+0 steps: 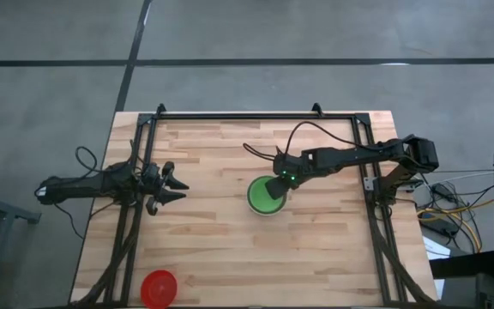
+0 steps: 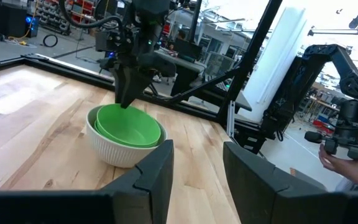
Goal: Nest bowls inside each other
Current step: Stack the green bowl on top of the other green bowl, then stack the red bowl on top of the green bowl
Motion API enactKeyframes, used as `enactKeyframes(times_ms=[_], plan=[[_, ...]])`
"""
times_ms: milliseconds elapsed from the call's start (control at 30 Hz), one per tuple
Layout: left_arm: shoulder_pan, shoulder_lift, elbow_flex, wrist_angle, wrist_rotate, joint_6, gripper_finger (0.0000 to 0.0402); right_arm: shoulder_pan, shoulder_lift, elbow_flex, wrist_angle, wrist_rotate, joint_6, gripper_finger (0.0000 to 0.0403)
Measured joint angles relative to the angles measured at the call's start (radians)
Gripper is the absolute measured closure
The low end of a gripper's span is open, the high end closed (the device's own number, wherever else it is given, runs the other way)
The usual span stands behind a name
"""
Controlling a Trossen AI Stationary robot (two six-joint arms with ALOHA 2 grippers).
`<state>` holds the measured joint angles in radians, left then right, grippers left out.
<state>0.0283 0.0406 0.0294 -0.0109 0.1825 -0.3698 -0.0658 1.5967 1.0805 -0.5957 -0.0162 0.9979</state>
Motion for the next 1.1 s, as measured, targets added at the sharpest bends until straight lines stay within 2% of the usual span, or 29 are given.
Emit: enactKeyframes(times_ms=[433,1100], plan=[[0.000,0.000,0.000,0.000,0.000,0.000,0.0257,0.000,-0.001,0.022,-0.010,0.015,-0.013,0.0273],[0.000,0.000,0.000,0.000,0.000,0.000,0.0257,0.002,-0.005,0.220,-0.180,0.100,-0.130,0.0271]])
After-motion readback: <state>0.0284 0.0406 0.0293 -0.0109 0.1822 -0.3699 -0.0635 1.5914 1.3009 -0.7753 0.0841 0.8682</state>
